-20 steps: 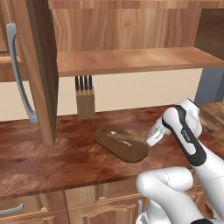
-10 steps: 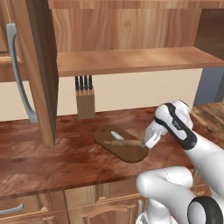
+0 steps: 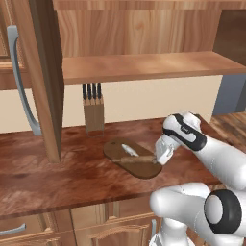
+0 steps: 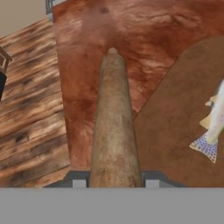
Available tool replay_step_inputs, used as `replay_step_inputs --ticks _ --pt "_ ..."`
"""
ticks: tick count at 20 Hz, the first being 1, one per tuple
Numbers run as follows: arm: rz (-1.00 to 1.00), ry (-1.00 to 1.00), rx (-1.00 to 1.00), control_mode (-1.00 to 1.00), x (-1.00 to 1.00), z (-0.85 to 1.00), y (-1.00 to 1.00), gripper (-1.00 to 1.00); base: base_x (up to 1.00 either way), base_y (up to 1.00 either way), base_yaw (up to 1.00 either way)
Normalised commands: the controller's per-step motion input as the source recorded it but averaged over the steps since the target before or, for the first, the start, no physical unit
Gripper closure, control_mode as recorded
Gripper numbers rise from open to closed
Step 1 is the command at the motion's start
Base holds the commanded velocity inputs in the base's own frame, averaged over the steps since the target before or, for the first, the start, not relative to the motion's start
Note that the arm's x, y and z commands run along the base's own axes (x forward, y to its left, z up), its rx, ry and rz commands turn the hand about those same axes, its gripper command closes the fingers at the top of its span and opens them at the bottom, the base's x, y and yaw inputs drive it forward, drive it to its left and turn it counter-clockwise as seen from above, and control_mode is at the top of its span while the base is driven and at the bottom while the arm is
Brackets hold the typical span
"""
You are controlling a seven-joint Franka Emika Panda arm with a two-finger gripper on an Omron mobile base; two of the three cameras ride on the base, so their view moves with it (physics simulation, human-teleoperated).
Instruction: Open the cabinet, retrieve the rolling pin, and place it next to the meat on the cutting board to prepare for tenderizing.
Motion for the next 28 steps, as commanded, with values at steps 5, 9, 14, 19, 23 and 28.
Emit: replay_step_inputs --ticks 5,9,14,19,23,28 --pt "0.08 -0.04 0.0 -1.0 0.33 -0.29 0.0 1.0 0.0 0.0 0.0" --pt "0.07 -0.06 0.0 -1.0 0.25 -0.29 0.0 1.0 0.0 0.0 0.0" --pt "0.05 -0.06 -0.01 -1.0 0.12 -0.27 0.0 1.0 0.0 0.0 0.0" --pt "0.02 -0.04 0.0 -1.0 0.0 -0.21 0.0 1.0 0.0 0.0 0.0" --pt "0.03 -0.06 0.0 -1.0 0.0 -0.16 0.0 1.0 0.0 0.0 0.0" --pt "0.03 -0.06 0.0 -1.0 0.02 -0.17 0.0 1.0 0.0 0.0 0.0"
